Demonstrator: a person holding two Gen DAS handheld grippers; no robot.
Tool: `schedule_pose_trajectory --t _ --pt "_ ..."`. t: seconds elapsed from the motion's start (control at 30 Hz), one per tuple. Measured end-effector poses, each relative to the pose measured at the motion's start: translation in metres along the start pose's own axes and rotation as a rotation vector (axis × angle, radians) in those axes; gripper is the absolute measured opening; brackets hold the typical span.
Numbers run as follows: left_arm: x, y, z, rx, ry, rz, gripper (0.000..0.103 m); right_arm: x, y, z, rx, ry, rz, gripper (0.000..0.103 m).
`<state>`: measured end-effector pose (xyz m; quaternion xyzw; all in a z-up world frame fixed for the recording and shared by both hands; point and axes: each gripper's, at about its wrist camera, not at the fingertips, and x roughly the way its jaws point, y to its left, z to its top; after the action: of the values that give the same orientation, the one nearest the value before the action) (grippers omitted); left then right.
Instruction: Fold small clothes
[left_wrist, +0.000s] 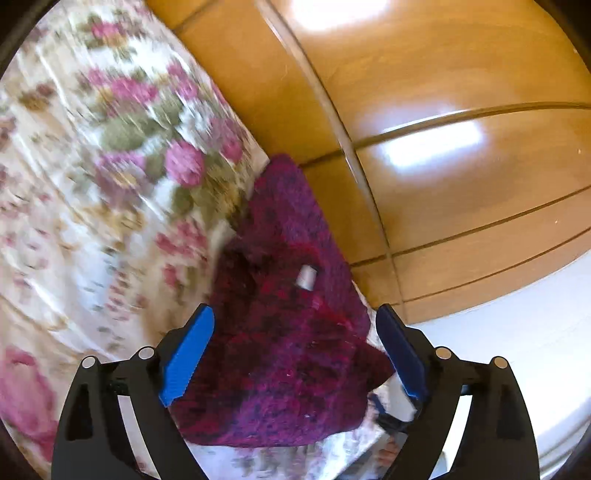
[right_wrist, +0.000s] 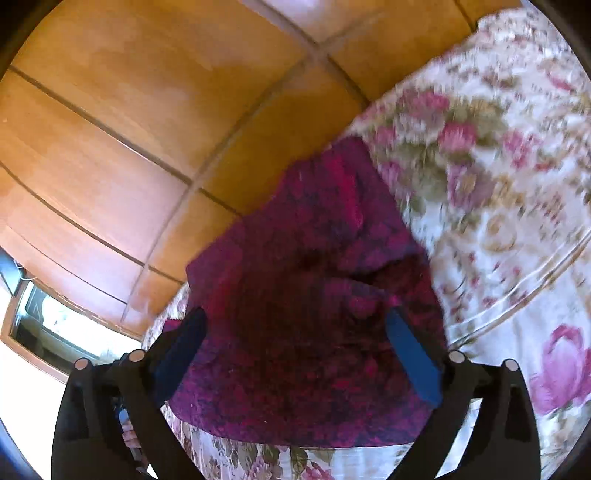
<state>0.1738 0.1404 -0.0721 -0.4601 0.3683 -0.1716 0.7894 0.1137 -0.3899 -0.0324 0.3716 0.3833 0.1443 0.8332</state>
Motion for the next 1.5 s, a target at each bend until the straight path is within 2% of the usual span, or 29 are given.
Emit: schedule_pose_trajectory --t 0.1,0.23,0.3,0.33,0.37,0.4,0.43,0.5,0.6,0.7,0.8,0.9,1.2,1.27,1.33,1.4,1.43,1.5 --pt "0.003 0.003 -0.011 0.104 0.047 0.056 0.089 -0.014 -0.004 -0.004 -0.06 -0.021 -0.057 0.098" --pt "0.019 0.008 -0.05 0.215 0.155 0.107 0.089 -0.012 -0.014 -0.022 -0.14 0.01 -0.174 0.097" --pt "0.03 0.011 -0.064 0.255 0.181 0.125 0.089 -0.004 -0.019 -0.034 -0.185 0.051 -0.219 0.086" --pt "0.03 0.011 -0.07 0.276 0.19 0.134 0.086 0.001 -0.022 -0.04 -0.199 0.071 -0.236 0.082" --pt "0.033 0.01 -0.074 0.304 0.195 0.151 0.08 0.008 -0.024 -0.044 -0.214 0.099 -0.257 0.069" --pt "0.037 0.009 -0.077 0.33 0.2 0.182 0.065 0.017 -0.028 -0.049 -0.228 0.131 -0.276 0.064" --pt "0.039 0.008 -0.078 0.346 0.208 0.218 0.051 0.02 -0.028 -0.052 -0.235 0.127 -0.291 0.062" --pt "0.034 0.009 -0.076 0.337 0.208 0.206 0.037 0.018 -0.026 -0.053 -0.238 0.119 -0.292 0.044" --pt "0.026 0.008 -0.078 0.354 0.201 0.198 0.029 0.009 -0.02 -0.053 -0.242 0.109 -0.285 0.029" --pt "0.016 0.008 -0.08 0.356 0.199 0.181 0.027 -0.006 -0.012 -0.057 -0.249 0.092 -0.27 0.025" --pt "0.004 0.008 -0.085 0.346 0.197 0.17 0.027 -0.02 -0.004 -0.064 -0.236 0.078 -0.244 0.025" --pt "-0.009 0.013 -0.103 0.342 0.216 0.163 0.027 -0.036 0.003 -0.081 -0.239 0.085 -0.234 0.025" --pt "-0.065 0.028 -0.162 0.281 0.284 0.152 0.027 -0.094 -0.002 -0.146 -0.233 0.192 -0.237 0.024" --pt "-0.067 0.025 -0.168 0.314 0.286 0.21 0.034 -0.099 -0.004 -0.154 -0.237 0.209 -0.243 0.024" --pt "-0.068 0.023 -0.161 0.329 0.269 0.246 0.055 -0.099 -0.002 -0.154 -0.262 0.212 -0.257 0.032" --pt "-0.072 0.022 -0.15 0.35 0.216 0.297 0.07 -0.1 0.003 -0.145 -0.272 0.173 -0.26 0.045" --pt "-0.075 0.02 -0.144 0.366 0.18 0.319 0.071 -0.101 0.006 -0.14 -0.278 0.144 -0.255 0.051" --pt "-0.072 0.013 -0.133 0.387 0.156 0.311 0.071 -0.101 0.017 -0.129 -0.308 0.086 -0.267 0.066"
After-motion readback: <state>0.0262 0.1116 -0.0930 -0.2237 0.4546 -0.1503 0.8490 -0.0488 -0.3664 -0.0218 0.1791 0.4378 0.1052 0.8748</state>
